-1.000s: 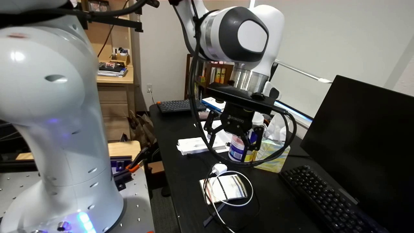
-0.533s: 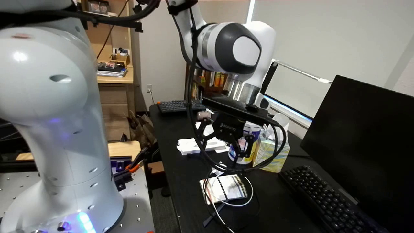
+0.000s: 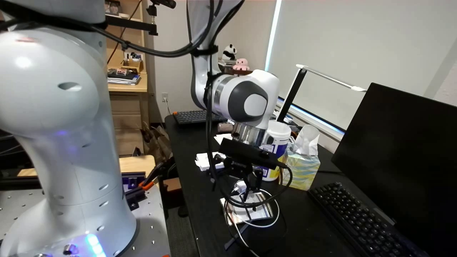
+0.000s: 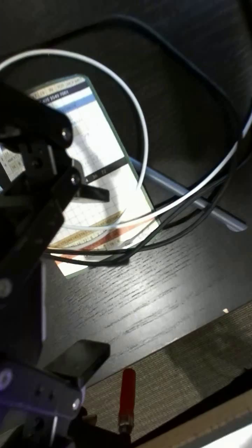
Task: Put the charging cables to the right and the other objects to the left
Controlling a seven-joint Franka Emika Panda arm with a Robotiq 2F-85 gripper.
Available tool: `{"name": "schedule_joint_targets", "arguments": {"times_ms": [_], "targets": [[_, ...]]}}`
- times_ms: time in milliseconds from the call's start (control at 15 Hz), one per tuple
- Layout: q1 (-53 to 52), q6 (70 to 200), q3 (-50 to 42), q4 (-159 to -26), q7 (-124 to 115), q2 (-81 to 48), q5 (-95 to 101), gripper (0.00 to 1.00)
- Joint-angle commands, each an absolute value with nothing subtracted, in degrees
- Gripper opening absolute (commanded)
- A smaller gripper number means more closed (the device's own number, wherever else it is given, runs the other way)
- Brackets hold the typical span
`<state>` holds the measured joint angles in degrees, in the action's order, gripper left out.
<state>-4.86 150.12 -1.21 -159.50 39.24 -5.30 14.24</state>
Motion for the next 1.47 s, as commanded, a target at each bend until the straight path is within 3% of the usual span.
{"name": "schedule_joint_targets", "arguments": {"times_ms": [0, 667, 733, 1400], "targets": [[-3.7, 157.4, 0.1, -159.4, 38.9, -13.3, 20.7, 1.0], [-3.7, 161.5, -1.2, -158.5, 38.4, -18.2, 30.8, 1.0], [-3.6, 161.2, -1.0, -158.5, 38.6, -18.2, 30.8, 0.81], [-3.0, 160.1, 0.3, -158.6, 39.1, -18.0, 29.7, 0.15]]}}
